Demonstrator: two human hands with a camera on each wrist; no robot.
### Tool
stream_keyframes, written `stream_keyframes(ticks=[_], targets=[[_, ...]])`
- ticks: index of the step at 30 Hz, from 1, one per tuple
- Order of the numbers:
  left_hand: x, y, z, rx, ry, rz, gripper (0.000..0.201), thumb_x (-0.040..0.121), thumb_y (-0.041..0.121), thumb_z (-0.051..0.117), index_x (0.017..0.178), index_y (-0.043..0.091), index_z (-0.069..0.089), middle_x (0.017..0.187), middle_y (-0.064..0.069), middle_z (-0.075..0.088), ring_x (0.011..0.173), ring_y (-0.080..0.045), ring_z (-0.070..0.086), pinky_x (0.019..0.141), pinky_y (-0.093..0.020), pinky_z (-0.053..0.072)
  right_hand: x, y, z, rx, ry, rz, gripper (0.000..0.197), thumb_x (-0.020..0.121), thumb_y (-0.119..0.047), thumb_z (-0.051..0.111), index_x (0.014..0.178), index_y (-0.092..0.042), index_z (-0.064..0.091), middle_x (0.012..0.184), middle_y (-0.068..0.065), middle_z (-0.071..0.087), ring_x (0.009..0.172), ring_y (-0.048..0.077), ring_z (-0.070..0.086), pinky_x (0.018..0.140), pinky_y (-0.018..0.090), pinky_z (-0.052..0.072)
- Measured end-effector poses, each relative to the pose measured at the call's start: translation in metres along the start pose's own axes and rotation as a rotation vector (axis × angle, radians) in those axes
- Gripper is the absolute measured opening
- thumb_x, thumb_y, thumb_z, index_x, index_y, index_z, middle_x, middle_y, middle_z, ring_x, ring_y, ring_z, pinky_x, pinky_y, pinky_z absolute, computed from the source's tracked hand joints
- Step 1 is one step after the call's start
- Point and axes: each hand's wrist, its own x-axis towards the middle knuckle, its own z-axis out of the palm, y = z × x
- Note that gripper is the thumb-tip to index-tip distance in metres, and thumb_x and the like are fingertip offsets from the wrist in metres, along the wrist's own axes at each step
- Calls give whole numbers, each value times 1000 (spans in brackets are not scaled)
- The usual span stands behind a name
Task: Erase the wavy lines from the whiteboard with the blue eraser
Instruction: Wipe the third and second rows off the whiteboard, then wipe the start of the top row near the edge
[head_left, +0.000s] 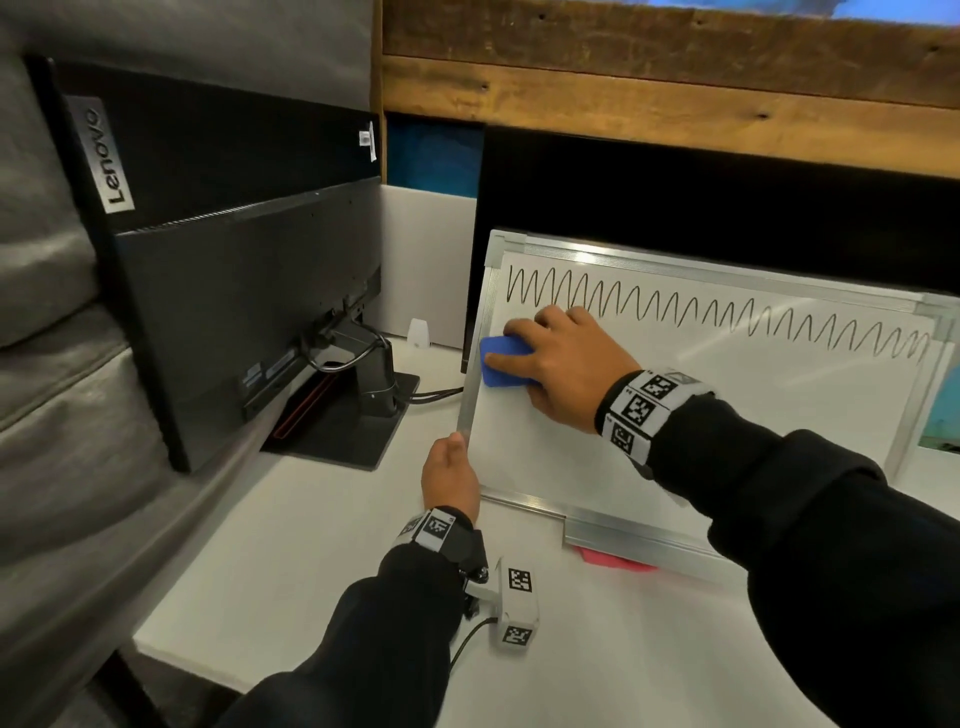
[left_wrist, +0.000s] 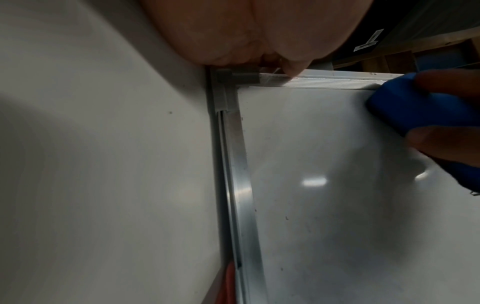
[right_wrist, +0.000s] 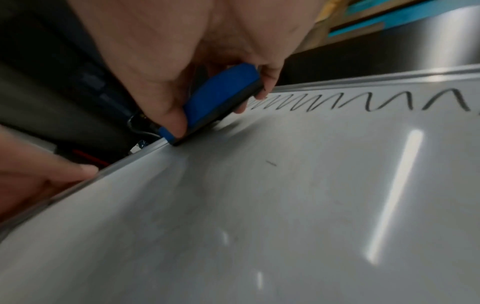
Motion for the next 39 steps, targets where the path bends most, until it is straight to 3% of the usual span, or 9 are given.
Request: stream_keyframes(ticks=[5,9,16,20,24,26,29,35,39], targets=[[-2,1,1,-78,14,-27,43,104,34,33,120,6,62,118,-13,62,111,-29,56,99,-42,44,5,10,-10,46,64,194,49,87,-31,62,135,-31,51,131,12,53,111,34,50,94,48,39],[1,-1,2,-98,21,-14,42,105,33,33,121,8,62,120,-14,63,111,-28,56,100,-41,43,-22,-13,1,103,-66,-76,50,83,-33,62,132,-34,53,129,5,55,107,29,51,90,45,43],[-1,12,-9,-127,-1,12,29,104,26,40,123,12,57,120,-3,56,109,-19,51,89,-26,36,-85,-36,4,652,34,288,68,83,-41,62,145,-30,37,136,-8,48,99,21,59,86,34,48],[-6,28,-20,-114,130,139,7,98,22,51,95,27,55,114,-4,58,103,-22,57,90,-34,46,-102,-51,12,867,83,452,67,84,-43,65,144,-33,36,136,-14,36,107,10,52,87,20,44],[-45,52,-14,-95,-159,338,12,98,33,52,94,22,54,91,3,63,91,-23,64,80,-32,51,-96,-57,7,1049,272,651,66,88,-30,64,145,-26,32,138,-8,34,115,5,43,100,23,40],[-63,64,-6,-115,-337,339,11,96,35,56,101,25,53,102,4,65,96,-19,66,85,-39,55,-93,-61,4,1132,346,686,64,90,-21,60,146,-26,30,141,-7,34,122,6,42,105,31,41],[-70,75,1,-176,-400,259,33,90,32,67,114,21,48,115,3,62,98,-18,67,87,-46,56,-96,-66,0,1279,394,716,72,90,-22,61,147,-35,20,144,-14,31,123,5,47,99,31,49],[-62,64,-4,-13,-339,336,56,76,42,79,118,28,44,118,6,57,101,-16,64,84,-42,58,-126,-72,-1,1230,119,502,102,80,-35,73,149,-47,-1,134,-31,38,109,-6,52,85,13,49],[-44,68,-19,195,-272,465,65,76,55,74,127,31,42,121,12,53,107,-14,58,92,-39,53,-151,-41,10,975,-159,482,66,84,-48,63,141,-48,30,113,-25,51,99,-1,54,77,20,53]])
